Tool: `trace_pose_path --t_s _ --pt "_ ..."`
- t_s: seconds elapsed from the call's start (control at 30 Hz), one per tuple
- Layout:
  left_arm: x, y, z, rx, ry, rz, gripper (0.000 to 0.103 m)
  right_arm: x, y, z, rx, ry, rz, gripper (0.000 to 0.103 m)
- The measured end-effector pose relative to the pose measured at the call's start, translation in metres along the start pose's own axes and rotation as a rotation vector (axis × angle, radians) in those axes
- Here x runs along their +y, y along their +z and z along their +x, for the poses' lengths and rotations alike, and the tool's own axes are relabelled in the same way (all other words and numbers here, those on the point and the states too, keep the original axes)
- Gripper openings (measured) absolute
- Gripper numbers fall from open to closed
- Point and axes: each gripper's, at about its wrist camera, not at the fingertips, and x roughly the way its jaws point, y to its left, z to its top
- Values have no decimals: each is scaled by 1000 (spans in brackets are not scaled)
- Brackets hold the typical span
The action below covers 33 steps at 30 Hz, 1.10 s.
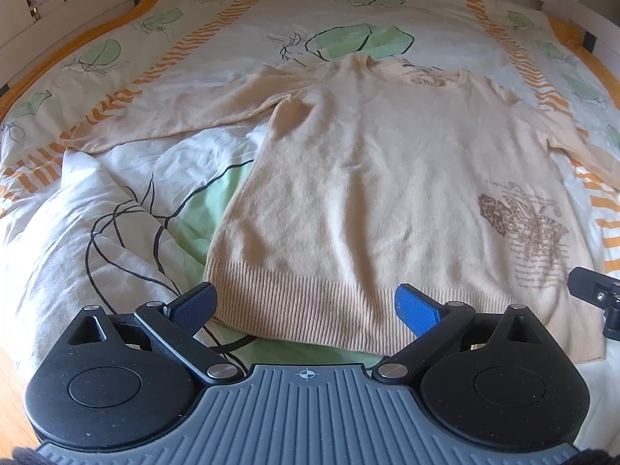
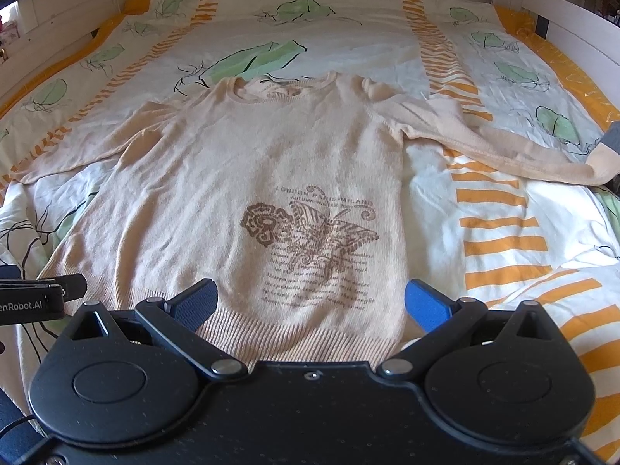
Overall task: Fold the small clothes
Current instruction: 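Move both tools toward the beige sweater's hem and body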
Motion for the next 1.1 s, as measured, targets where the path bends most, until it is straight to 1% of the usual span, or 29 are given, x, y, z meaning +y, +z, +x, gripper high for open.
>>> trace_pose_path --t_s 0.3,0.5,0.73,0.9,1.1 --pt "-1 0 3 7 1 6 99 -1 -1 7 32 -1 6 102" --pt "-2 1 8 22 -1 11 99 -2 -3 14 68 -26 14 102" --pt "-5 4 16 42 -1 18 99 -10 -2 21 96 -7 71 102" --pt "-9 12 24 49 4 38 99 -14 3 28 113 -29 77 102" --pt "-12 26 36 49 9 49 99 -16 17 44 140 -72 50 102"
